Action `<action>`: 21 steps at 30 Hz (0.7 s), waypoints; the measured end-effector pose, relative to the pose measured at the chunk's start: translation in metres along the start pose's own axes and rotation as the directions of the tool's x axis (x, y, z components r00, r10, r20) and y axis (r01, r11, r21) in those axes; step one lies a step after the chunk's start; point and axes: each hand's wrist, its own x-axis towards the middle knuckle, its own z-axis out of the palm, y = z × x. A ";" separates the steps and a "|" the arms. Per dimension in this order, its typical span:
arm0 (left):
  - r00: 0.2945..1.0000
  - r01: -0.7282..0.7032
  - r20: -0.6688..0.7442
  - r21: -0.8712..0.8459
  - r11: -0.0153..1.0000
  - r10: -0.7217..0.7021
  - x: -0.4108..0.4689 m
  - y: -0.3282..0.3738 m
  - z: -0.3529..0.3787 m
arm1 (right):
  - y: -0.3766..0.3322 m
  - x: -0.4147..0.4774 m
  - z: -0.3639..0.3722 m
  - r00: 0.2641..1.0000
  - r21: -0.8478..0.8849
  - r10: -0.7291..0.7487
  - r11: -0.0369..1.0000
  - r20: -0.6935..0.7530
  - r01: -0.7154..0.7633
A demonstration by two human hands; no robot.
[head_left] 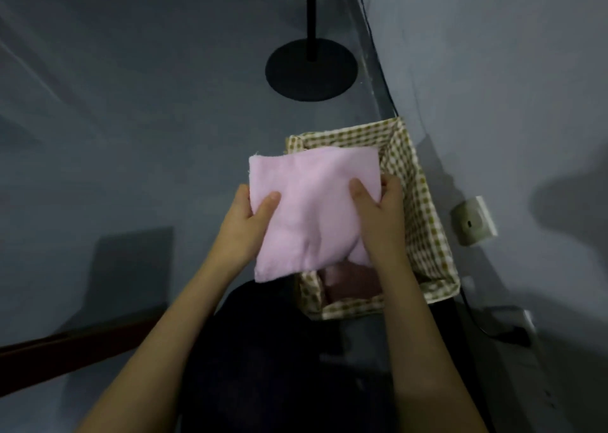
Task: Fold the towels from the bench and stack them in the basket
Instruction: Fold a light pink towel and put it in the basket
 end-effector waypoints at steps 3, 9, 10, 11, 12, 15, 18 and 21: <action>0.984 0.051 0.165 0.056 0.997 -0.060 0.026 -0.009 0.020 | 0.027 0.020 -0.019 0.998 -0.038 0.059 0.997 -0.021 -0.059; 0.921 0.023 0.382 0.145 0.989 -0.077 0.061 -0.026 0.065 | 0.073 0.050 -0.049 0.990 -0.115 0.131 0.984 -0.042 -0.136; 0.922 0.016 0.381 0.157 0.987 -0.075 0.066 -0.028 0.073 | 0.078 0.056 -0.053 0.990 -0.126 0.139 0.982 -0.037 -0.142; 0.925 0.010 0.372 0.175 0.984 -0.076 0.070 -0.029 0.081 | 0.084 0.062 -0.055 0.989 -0.137 0.145 0.979 -0.034 -0.148; 0.931 0.004 0.358 0.198 0.980 -0.076 0.074 -0.029 0.089 | 0.088 0.069 -0.057 0.988 -0.148 0.148 0.977 -0.033 -0.151; 0.952 -0.039 0.303 0.258 0.965 -0.043 0.083 -0.032 0.109 | 0.101 0.088 -0.060 0.989 -0.186 0.145 0.971 -0.033 -0.149; 0.965 -0.054 0.259 0.330 0.943 -0.035 0.092 -0.032 0.123 | 0.109 0.104 -0.062 0.988 -0.213 0.155 0.965 -0.011 -0.153; 0.968 -0.017 0.240 0.362 0.932 -0.076 0.097 -0.033 0.136 | 0.118 0.115 -0.063 0.987 -0.232 0.163 0.960 0.007 -0.157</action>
